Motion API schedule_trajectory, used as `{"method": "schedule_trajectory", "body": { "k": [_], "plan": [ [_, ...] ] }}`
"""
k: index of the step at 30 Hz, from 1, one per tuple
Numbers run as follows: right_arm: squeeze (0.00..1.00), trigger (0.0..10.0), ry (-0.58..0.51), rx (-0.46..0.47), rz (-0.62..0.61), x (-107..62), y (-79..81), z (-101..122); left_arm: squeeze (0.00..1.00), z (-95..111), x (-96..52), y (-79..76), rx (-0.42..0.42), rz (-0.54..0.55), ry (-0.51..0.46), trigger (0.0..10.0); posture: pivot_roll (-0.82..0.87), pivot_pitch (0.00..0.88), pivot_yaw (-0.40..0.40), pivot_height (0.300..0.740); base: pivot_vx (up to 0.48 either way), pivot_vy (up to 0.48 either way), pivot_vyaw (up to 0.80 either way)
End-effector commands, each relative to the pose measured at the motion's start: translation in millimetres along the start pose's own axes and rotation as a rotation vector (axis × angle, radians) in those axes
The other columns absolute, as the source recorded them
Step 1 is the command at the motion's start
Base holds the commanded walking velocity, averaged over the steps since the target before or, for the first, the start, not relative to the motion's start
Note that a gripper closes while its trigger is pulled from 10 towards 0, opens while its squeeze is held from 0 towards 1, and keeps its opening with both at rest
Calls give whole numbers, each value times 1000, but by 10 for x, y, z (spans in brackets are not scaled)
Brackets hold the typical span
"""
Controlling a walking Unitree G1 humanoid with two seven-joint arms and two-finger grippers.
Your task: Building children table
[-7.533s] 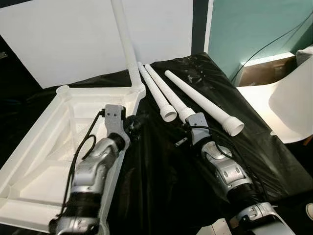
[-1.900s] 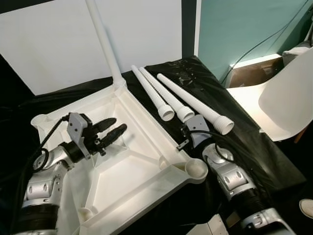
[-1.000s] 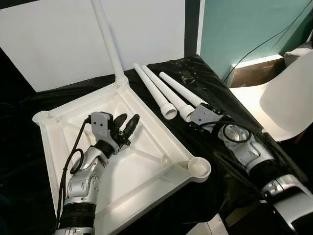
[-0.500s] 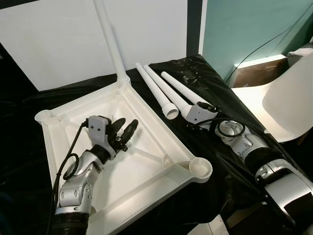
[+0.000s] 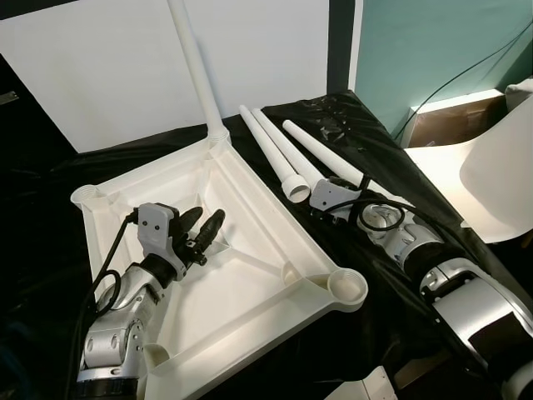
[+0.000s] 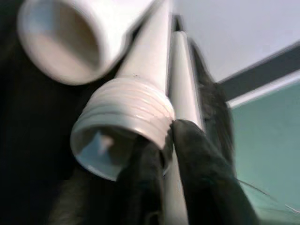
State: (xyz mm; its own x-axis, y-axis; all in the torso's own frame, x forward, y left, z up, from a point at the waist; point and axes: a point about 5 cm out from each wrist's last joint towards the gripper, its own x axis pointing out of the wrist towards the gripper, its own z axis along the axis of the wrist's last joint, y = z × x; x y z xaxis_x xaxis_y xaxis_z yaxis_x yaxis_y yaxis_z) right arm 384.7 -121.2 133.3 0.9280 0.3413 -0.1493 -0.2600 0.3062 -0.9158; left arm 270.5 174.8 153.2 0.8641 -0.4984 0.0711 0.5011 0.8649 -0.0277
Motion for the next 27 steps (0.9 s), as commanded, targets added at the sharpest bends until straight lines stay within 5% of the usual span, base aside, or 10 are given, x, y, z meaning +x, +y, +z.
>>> {"method": "schedule_trajectory", "body": {
  "k": [1,12,19,27],
  "plan": [
    [0,0,-2,-19,27,17,55,33,0,-2,-35,29,10,32,22,10000,109,9,152,740,0,0,0],
    [0,0,17,-10,-171,-3,25,15,0,-13,17,18,8,12,26,10000,79,0,162,740,0,0,0],
    [0,0,-98,-196,-552,-139,-76,122,0,-66,166,-42,-52,-14,13,10000,3,0,150,740,0,0,0],
    [0,0,-246,-281,-688,-306,-18,261,0,-99,293,-73,-106,-38,1,10000,-53,0,147,740,0,0,0]
  ]
}}
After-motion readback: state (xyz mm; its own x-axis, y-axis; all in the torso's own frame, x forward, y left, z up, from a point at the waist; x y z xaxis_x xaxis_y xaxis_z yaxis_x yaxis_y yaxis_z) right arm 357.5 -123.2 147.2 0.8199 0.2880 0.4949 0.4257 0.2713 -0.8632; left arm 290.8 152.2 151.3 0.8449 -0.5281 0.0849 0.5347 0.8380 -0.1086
